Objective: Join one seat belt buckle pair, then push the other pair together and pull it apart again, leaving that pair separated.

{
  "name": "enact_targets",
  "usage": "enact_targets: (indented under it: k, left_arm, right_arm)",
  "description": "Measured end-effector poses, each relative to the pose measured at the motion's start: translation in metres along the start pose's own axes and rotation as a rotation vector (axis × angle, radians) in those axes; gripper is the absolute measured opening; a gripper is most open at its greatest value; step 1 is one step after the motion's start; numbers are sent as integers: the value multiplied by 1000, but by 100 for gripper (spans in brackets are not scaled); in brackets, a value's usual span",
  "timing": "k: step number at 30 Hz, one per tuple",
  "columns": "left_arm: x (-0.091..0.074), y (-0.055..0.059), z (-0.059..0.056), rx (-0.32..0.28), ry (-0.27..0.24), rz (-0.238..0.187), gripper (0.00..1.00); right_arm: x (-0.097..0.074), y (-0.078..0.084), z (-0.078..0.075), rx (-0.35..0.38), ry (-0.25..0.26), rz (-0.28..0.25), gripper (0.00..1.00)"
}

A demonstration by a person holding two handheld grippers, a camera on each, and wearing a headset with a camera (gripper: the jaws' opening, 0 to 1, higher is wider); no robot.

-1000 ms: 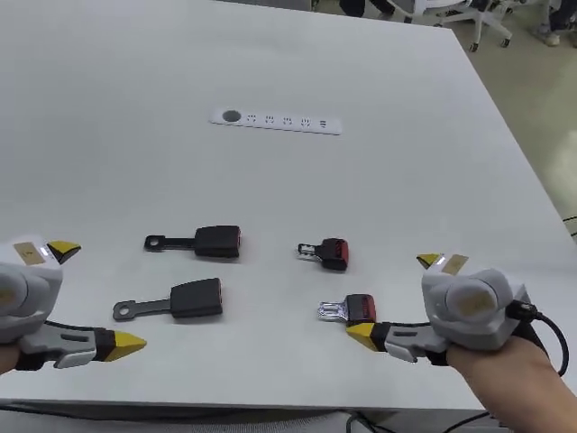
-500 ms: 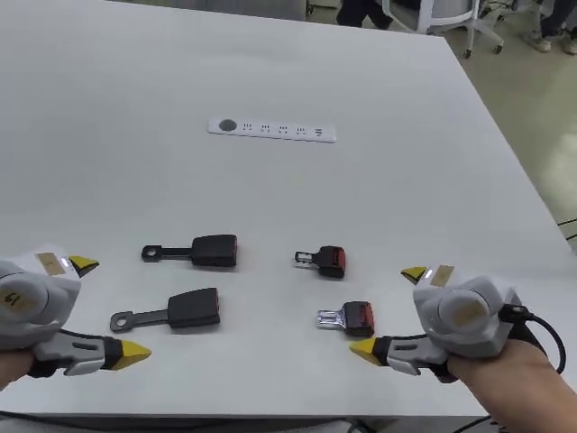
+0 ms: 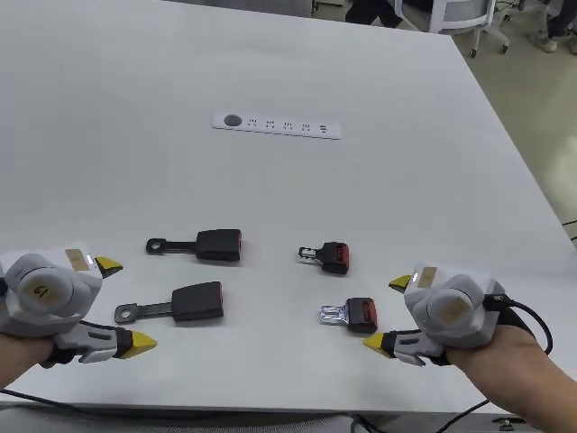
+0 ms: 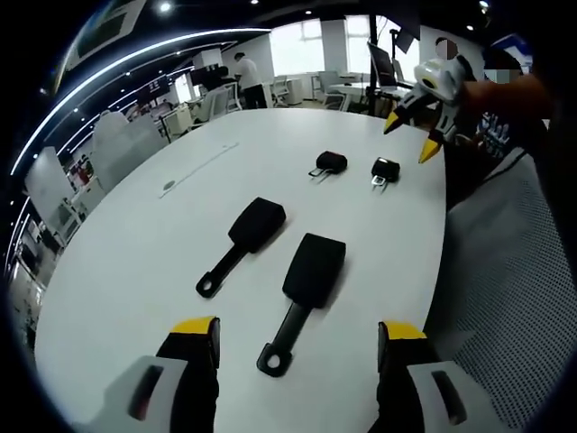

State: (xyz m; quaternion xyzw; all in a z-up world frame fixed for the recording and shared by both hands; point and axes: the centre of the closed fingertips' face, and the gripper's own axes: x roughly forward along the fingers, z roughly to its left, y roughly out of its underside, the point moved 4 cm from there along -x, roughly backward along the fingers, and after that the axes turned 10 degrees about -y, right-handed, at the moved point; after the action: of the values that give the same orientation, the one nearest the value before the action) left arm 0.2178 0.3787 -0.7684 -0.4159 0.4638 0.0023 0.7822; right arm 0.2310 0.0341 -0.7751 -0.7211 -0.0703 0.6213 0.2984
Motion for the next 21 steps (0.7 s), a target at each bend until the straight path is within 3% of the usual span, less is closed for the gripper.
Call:
enact_targets:
  k: [3, 7, 10, 12, 13, 17, 21]
  left_arm:
    - [8, -1, -3, 38, 15, -1, 70]
    - [22, -5, -3, 17, 30, -11, 63]
    - [34, -6, -9, 47, 66, 22, 60]
    - [37, -5, -14, 68, 110, 70, 50]
    - [40, -8, -14, 90, 105, 67, 47]
    - [44, -16, -12, 122, 115, 43, 47]
    - [50, -15, -12, 158, 139, 60, 47]
  right_arm:
    - [5, 2, -2, -3, -22, 12, 55]
    - [13, 5, -5, -54, -56, 53, 48]
    - [17, 5, -9, -63, -66, 63, 46]
    - [21, 3, -8, -15, -111, 37, 44]
    - [22, 2, -9, -1, -122, 27, 43]
    - [27, 2, -14, -35, -120, 46, 41]
    - [33, 5, -15, -67, -150, 78, 39]
